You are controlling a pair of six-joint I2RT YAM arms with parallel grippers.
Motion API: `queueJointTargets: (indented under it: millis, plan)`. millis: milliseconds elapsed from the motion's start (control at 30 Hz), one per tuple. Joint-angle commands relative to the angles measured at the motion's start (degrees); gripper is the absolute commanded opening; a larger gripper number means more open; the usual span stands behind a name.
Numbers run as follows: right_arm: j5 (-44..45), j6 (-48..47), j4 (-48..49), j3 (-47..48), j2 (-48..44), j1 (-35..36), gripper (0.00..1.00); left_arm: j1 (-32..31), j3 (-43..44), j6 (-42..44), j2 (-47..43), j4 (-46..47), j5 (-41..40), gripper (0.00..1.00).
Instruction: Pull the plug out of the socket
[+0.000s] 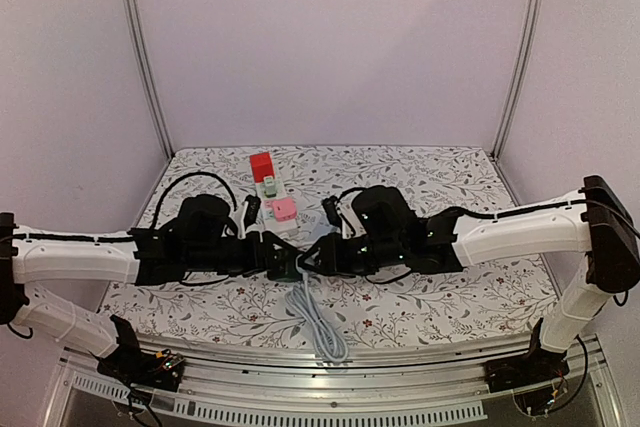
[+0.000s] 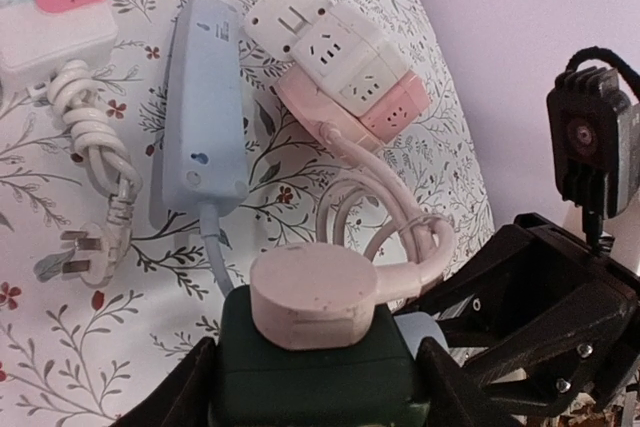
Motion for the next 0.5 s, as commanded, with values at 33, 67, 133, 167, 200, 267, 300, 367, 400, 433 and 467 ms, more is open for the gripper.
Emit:
queueJointTargets:
  millis: [33,67,133,167,200,267,300,367,400,433,467]
  plan:
    - [2.78,1.53,-5.1,2.12,2.27,-1.97,0.0,-0.91,4.68,3.3,-3.19,-0.35,2.4,0.26]
    - [3.12,1.76,-6.57,2.86,2.37,-1.85,0.0,-1.05,5.36,3.88,-3.09,-1.4,1.82,0.26]
    - [4.32,1.87,-9.93,4.51,2.64,-1.52,0.0,-1.56,6.67,5.27,-2.7,-3.98,-0.16,0.26]
    - [4.9,1.85,-11.54,5.28,2.64,-1.37,0.0,-1.76,7.22,5.89,-2.45,-6.61,-1.11,0.25]
    - [5.43,1.83,-12.82,6.11,2.68,-1.19,0.0,-1.93,7.79,6.48,-2.12,-7.88,-2.03,0.25]
    - [6.03,2.06,-14.45,7.23,2.49,-1.04,0.0,-2.08,8.77,7.47,-1.37,-9.88,-3.53,0.25]
    - [6.04,2.28,-14.82,7.63,2.37,-0.9,0.0,-2.17,9.26,7.72,-0.91,-10.58,-3.8,0.25]
    - [6.09,2.67,-15.41,8.44,2.09,-0.8,0.0,-2.47,9.85,7.88,-0.11,-11.04,-3.85,0.25]
    - [6.05,2.7,-15.6,8.78,1.97,-0.76,0.0,-2.53,10.05,7.87,0.23,-10.98,-3.85,0.25]
    - [6.09,2.56,-15.79,8.98,1.98,-0.67,0.0,-2.65,10.19,7.78,0.45,-10.91,-3.76,0.25]
    - [6.18,2.5,-15.96,9.05,1.95,-0.62,0.0,-2.62,10.35,7.56,0.61,-10.82,-3.73,0.25]
